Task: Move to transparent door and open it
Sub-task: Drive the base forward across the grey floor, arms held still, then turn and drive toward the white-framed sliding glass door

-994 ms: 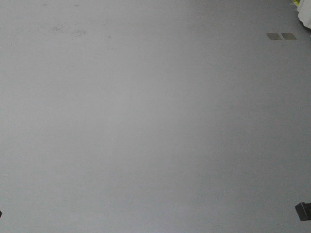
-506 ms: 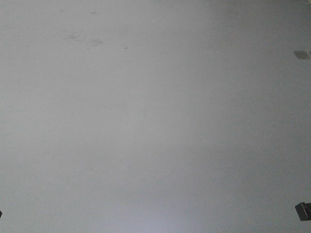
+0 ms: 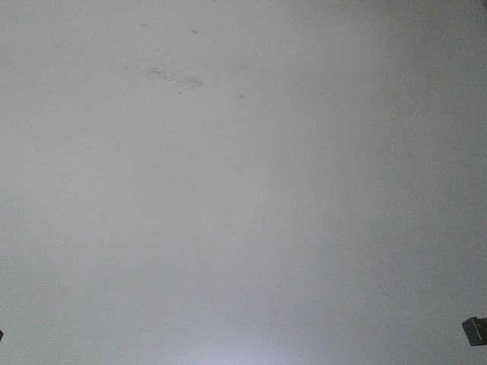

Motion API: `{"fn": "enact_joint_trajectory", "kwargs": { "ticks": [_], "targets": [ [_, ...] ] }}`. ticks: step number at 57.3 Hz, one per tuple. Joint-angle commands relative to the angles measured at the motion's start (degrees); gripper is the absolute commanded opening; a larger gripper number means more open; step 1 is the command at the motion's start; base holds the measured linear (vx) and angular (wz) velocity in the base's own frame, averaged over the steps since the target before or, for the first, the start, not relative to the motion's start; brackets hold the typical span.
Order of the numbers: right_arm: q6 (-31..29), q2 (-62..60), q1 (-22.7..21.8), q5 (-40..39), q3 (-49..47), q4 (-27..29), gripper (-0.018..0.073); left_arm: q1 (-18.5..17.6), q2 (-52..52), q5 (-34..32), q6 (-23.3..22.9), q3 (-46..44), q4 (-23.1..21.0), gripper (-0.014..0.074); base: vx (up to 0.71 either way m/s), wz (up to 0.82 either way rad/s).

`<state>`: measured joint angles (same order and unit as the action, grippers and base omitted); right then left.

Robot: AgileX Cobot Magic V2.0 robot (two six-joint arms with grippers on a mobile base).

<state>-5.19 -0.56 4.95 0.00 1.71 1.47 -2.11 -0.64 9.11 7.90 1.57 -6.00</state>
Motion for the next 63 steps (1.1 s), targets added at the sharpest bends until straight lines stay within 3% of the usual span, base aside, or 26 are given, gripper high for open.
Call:
{"fn": "enact_joint_trajectory", "kwargs": {
  "ticks": [1, 63],
  "targets": [
    [0.08, -0.84, -0.19, -4.44, 0.81, -0.07, 0.0, -0.28, -0.73, -5.07, -0.42, 1.7, -0.63, 0.0004, 0.46, 0.27],
    [0.08, -0.84, -0.19, -4.44, 0.81, -0.07, 0.0, -0.28, -0.73, -5.15, -0.42, 1.7, -0.63, 0.0004, 0.48, 0.39]
  ]
}}
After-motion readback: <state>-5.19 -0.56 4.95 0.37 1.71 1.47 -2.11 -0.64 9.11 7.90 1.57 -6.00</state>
